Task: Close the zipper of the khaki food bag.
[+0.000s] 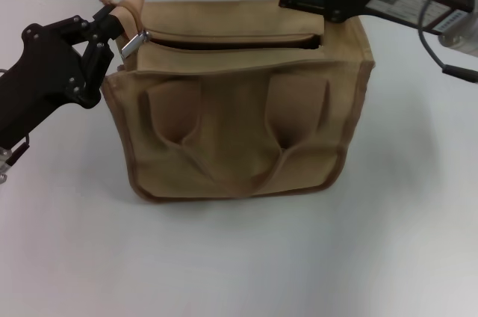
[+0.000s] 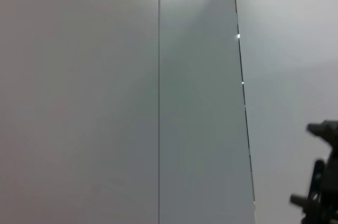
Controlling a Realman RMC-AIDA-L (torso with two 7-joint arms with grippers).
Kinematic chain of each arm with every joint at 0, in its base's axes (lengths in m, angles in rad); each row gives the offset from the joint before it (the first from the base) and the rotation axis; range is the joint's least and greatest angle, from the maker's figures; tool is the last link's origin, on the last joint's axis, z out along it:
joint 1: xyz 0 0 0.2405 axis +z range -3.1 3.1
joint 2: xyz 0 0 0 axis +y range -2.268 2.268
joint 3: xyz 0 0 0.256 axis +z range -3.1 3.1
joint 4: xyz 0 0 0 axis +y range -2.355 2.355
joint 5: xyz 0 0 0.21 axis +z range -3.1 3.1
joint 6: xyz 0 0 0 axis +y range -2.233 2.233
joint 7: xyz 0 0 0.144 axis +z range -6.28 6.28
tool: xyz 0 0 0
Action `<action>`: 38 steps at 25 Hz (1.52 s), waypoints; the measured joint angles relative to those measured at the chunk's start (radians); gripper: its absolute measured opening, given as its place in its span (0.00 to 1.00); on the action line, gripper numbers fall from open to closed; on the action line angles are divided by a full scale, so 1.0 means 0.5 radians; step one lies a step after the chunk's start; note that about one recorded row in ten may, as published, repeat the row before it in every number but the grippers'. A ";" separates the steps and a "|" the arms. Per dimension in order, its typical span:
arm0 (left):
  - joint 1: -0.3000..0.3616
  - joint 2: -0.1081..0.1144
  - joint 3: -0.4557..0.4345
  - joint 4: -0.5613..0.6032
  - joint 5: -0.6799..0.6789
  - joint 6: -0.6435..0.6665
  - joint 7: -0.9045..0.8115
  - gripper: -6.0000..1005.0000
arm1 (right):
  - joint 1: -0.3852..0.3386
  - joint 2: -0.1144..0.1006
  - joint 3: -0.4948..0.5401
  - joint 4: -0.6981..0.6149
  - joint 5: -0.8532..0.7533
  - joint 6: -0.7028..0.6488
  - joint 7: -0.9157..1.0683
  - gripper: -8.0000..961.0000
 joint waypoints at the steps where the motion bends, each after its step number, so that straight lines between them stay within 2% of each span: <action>1: -0.001 -0.001 0.000 0.000 0.000 0.004 0.000 0.04 | 0.001 0.006 -0.006 0.011 0.002 0.044 0.055 0.84; 3: -0.002 -0.001 0.000 0.000 0.000 0.027 0.000 0.04 | -0.004 0.038 -0.036 0.128 0.001 0.207 0.093 0.84; 8: -0.005 -0.001 0.000 -0.011 0.000 0.106 -0.008 0.04 | -0.003 0.053 -0.067 0.173 -0.001 0.234 -0.002 0.84; 13: -0.009 -0.003 -0.001 -0.042 -0.001 0.142 -0.010 0.04 | 0.034 0.059 -0.196 0.185 0.001 0.236 -0.261 0.84; 14: -0.011 -0.004 0.000 -0.053 -0.001 0.141 -0.010 0.03 | 0.029 0.060 -0.207 0.187 0.002 0.227 -0.450 0.84; 16: -0.011 -0.004 0.000 -0.057 0.001 0.137 -0.009 0.03 | 0.023 0.060 -0.207 0.186 0.002 0.215 -0.575 0.84; 17: -0.013 -0.004 0.003 -0.057 0.008 0.134 0.000 0.03 | 0.015 0.061 -0.209 0.180 0.000 0.181 -0.907 0.84; 18: -0.013 -0.004 0.003 -0.057 0.008 0.134 0.000 0.04 | 0.015 0.061 -0.209 0.180 0.000 0.181 -0.907 0.84; 19: -0.013 -0.004 0.005 -0.057 0.011 0.135 0.008 0.04 | 0.001 0.061 -0.232 0.176 -0.005 0.157 -1.285 0.84; 21: -0.012 -0.004 0.006 -0.057 0.011 0.137 0.007 0.04 | -0.006 0.061 -0.251 0.173 -0.007 0.154 -1.420 0.84; 22: -0.012 -0.004 0.006 -0.057 0.012 0.140 0.001 0.04 | -0.017 0.061 -0.328 0.153 -0.009 0.161 -1.718 0.84; 26: -0.011 -0.004 0.017 -0.057 0.012 0.141 0.007 0.03 | -0.013 0.065 -0.430 0.140 -0.003 0.198 -1.957 0.84; 38: -0.060 -0.005 0.031 -0.057 0.014 0.145 0.017 0.03 | 0.100 0.077 -0.480 0.169 0.011 0.332 -1.856 0.84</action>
